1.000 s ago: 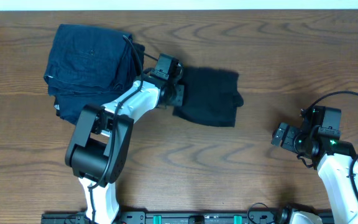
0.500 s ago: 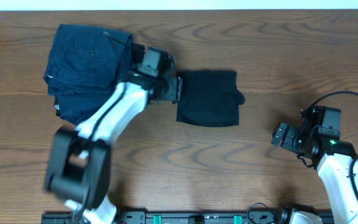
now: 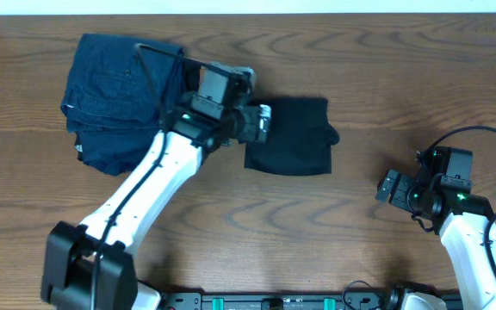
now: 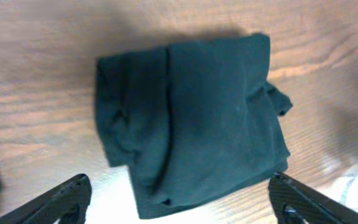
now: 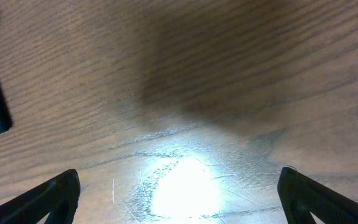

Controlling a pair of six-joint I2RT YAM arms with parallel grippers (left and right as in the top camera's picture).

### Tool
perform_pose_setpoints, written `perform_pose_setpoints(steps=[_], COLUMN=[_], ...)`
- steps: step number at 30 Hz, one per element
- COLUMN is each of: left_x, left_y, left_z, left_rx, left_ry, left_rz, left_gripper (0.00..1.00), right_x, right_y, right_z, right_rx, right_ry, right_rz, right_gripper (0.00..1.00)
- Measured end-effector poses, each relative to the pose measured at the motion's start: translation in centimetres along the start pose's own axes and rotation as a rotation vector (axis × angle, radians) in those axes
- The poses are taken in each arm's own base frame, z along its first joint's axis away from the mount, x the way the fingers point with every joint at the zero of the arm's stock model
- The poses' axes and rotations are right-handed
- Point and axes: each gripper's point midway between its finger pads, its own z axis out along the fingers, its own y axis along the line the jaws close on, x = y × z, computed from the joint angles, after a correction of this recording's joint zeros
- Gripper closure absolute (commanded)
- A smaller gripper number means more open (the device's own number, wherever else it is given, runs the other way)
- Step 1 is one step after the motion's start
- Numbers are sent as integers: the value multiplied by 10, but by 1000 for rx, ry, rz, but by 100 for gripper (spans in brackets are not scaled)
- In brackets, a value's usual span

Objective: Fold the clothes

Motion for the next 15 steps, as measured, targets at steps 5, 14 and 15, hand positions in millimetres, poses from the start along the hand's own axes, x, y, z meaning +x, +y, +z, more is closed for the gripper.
perform_pose_setpoints(steps=[5, 14, 15], left_x=[19, 47, 48], left_y=[-2, 22, 25], left_z=[27, 84, 90], left_rx=[-47, -158, -164], left_ry=[63, 148, 149], left_rz=[17, 29, 30], left_gripper=[2, 2, 2], right_x=[0, 0, 0], right_y=[0, 0, 0], right_z=[0, 0, 0], right_rx=[0, 0, 0], right_ry=[0, 0, 0], right_rz=[0, 0, 0], right_gripper=[1, 1, 1])
